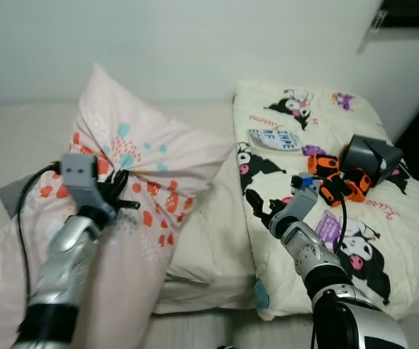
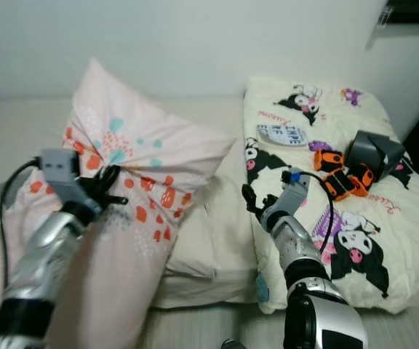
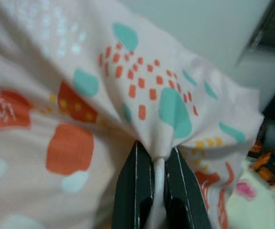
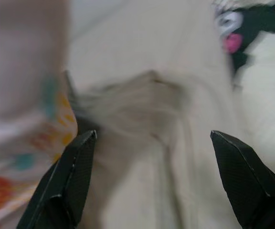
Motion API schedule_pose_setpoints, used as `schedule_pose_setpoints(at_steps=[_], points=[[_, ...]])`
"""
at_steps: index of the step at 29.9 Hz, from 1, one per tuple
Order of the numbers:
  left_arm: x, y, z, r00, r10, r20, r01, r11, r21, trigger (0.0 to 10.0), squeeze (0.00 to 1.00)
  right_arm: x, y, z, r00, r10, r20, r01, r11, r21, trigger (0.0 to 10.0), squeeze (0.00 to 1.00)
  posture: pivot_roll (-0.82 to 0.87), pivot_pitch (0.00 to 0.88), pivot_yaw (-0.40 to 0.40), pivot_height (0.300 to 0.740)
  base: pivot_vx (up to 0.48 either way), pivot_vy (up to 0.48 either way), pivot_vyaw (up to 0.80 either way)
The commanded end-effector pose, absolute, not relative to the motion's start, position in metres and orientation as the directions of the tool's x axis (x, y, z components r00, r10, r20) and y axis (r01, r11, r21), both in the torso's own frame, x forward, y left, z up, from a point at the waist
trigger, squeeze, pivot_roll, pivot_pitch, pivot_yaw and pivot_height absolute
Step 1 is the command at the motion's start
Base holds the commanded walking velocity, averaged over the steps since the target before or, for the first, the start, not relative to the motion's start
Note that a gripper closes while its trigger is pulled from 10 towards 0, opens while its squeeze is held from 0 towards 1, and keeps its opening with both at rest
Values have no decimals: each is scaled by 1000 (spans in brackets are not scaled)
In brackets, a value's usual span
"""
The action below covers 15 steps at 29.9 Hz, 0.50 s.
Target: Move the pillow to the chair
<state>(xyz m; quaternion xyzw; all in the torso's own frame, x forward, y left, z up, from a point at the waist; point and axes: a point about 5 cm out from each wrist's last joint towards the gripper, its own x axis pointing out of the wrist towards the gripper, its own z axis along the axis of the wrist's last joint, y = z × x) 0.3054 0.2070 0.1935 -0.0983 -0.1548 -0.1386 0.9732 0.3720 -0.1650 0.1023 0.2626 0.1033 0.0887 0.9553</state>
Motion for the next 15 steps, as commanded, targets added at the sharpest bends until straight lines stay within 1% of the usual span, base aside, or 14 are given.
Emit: schedule_pose_setpoints(at_steps=[1,2,4,5,6,7,9,10,12,13,14,15], points=[[294,215,229,848,-225,480,336,928,-160,0,0,373,-156,104,957,260,-132,-144,816,560,10000,0,-114,55,-5,740,0,0,0],[294,215,229,848,-225,480,336,928,-160,0,0,373,-156,104,957,260,-132,-144,816,560,10000,0,-114,55,-5,740,0,0,0],[293,229,249,819,-123,561,296,927,-229,0,0,375,-152,110,955,283,-86,-191,811,553,10000,0,-115,44,-10,740,0,0,0],[293,229,249,819,-123,561,296,927,-229,0,0,375,-152,110,955,283,-86,-191,811,553,10000,0,-115,44,-10,740,0,0,0],[294,236,257,811,-57,583,252,932,-260,0,0,376,-149,114,953,296,-64,-218,819,531,10000,0,-116,40,-12,740,0,0,794],[294,236,257,811,-57,583,252,932,-260,0,0,376,-149,114,953,296,-64,-218,819,531,10000,0,-116,40,-12,740,0,0,794],[300,244,259,828,66,557,135,940,-313,0,0,379,-140,126,936,353,9,-309,806,505,10000,0,-120,29,-12,740,0,0,794],[303,245,257,837,101,537,93,942,-321,0,0,380,-137,130,928,371,32,-337,799,498,10000,0,-121,26,-12,740,0,0,794],[303,244,256,848,111,518,77,942,-328,0,0,381,-135,133,922,384,50,-356,792,496,10000,0,-120,23,-12,740,0,0,794],[303,242,253,857,109,503,77,939,-334,588,0,382,-135,137,919,389,68,-369,788,493,10000,0,-120,23,-12,740,0,0,794],[305,231,241,888,105,447,66,934,-352,10000,0,385,-131,150,903,408,134,-419,767,487,10000,0,-118,15,-8,740,0,0,794],[305,231,241,888,105,447,66,934,-352,10000,0,385,-131,150,903,408,134,-419,767,487,10000,0,-118,15,-8,740,0,0,794]])
